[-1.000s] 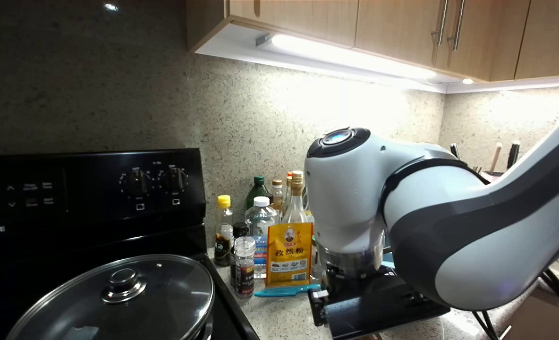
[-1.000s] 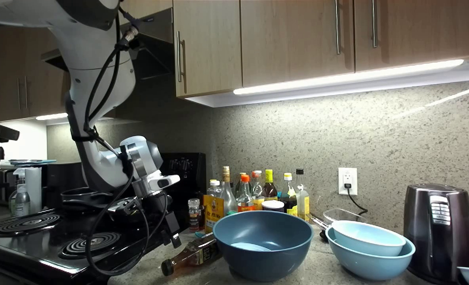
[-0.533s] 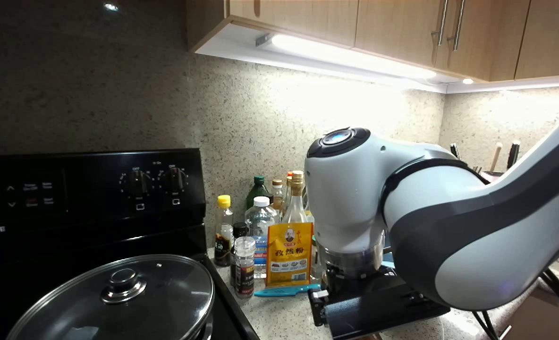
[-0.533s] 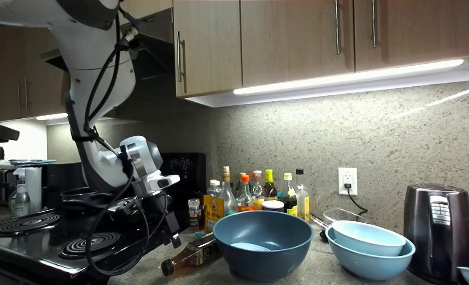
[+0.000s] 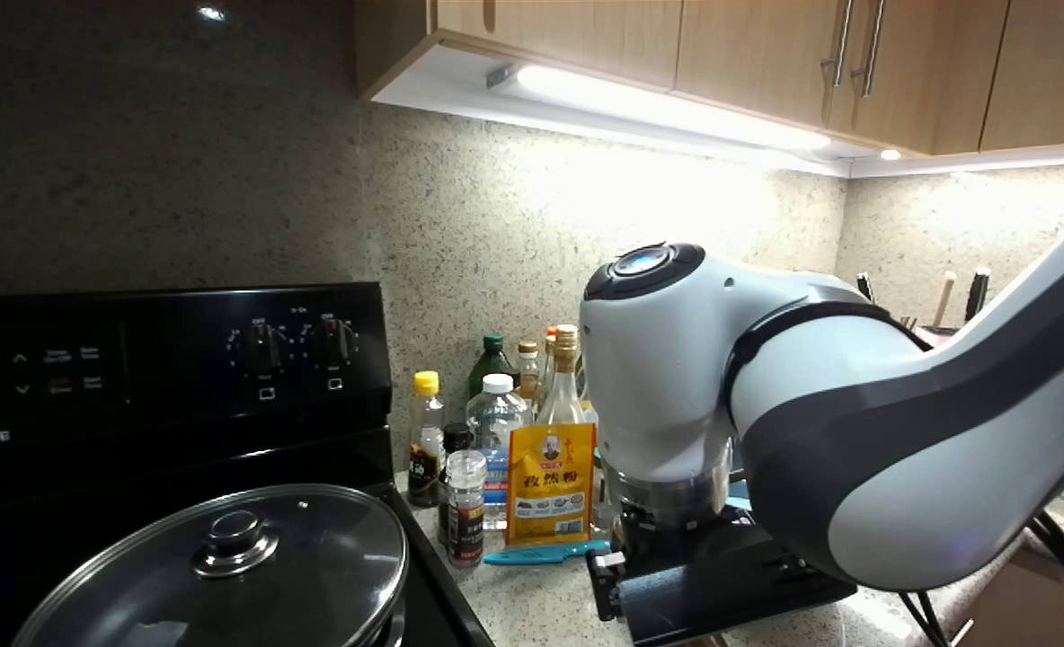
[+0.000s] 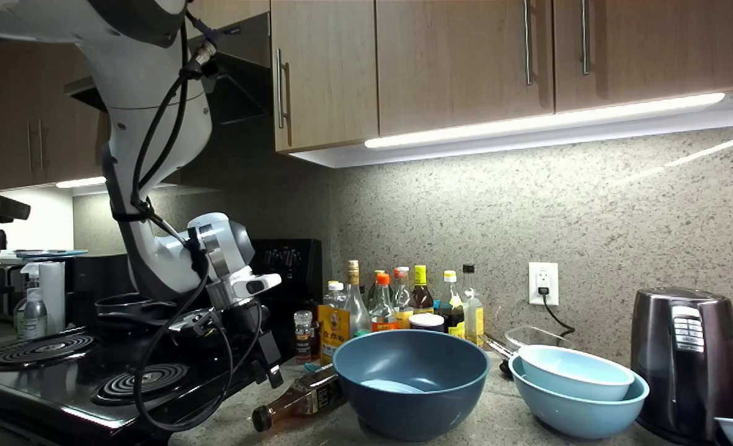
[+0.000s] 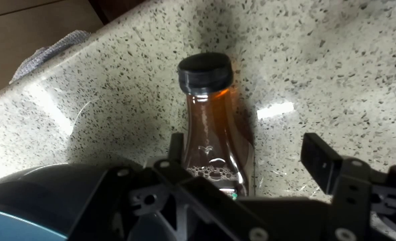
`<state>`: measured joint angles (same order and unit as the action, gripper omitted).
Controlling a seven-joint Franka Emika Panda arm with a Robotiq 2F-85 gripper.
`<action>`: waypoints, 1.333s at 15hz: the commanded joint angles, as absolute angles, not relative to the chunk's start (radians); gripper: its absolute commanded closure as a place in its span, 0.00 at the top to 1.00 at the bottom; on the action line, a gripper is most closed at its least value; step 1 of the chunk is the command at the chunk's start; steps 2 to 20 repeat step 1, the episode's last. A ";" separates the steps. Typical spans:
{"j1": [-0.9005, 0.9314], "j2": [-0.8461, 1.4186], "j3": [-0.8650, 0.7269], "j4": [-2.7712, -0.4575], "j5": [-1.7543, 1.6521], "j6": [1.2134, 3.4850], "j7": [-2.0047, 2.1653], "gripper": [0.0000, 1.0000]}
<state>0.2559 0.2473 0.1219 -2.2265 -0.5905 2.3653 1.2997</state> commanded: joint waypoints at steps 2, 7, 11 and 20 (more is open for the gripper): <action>0.268 0.246 0.110 -2.226 -0.585 2.365 1.295 0.90; 0.268 0.246 0.110 -2.226 -0.585 2.365 1.295 0.90; 0.268 0.246 0.110 -2.226 -0.585 2.365 1.295 0.90; 0.268 0.246 0.110 -2.226 -0.585 2.365 1.295 0.90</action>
